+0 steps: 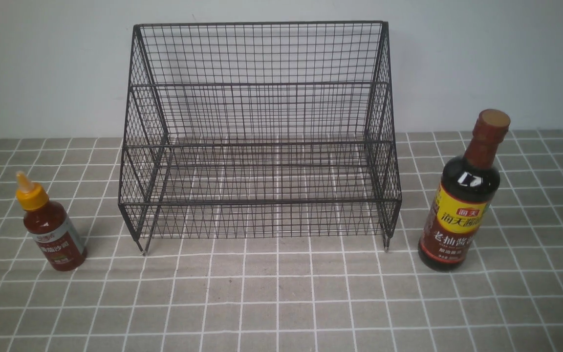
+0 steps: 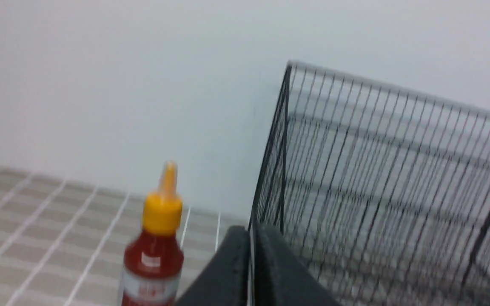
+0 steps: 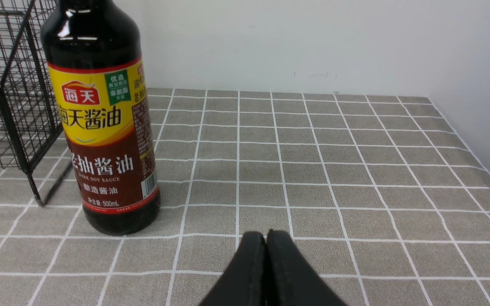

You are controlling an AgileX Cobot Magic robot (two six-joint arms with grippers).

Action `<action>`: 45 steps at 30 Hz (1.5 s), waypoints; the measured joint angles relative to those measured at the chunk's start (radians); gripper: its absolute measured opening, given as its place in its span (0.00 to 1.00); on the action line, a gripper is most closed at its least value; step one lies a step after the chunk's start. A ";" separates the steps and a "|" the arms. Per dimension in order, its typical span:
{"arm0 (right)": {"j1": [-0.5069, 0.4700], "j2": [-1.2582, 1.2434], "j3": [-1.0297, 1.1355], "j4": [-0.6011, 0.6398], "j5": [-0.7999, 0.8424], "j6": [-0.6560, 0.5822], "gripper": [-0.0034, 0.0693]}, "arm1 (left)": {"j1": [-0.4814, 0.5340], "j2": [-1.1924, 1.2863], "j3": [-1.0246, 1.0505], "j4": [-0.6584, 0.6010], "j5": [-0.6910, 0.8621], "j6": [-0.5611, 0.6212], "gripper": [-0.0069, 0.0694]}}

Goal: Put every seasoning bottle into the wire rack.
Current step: Use the left arm to grab the condiment bottle closest to it

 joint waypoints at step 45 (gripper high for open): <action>0.000 0.000 0.000 0.000 0.000 0.000 0.02 | 0.000 1.605 -0.559 -0.293 -0.611 0.319 0.73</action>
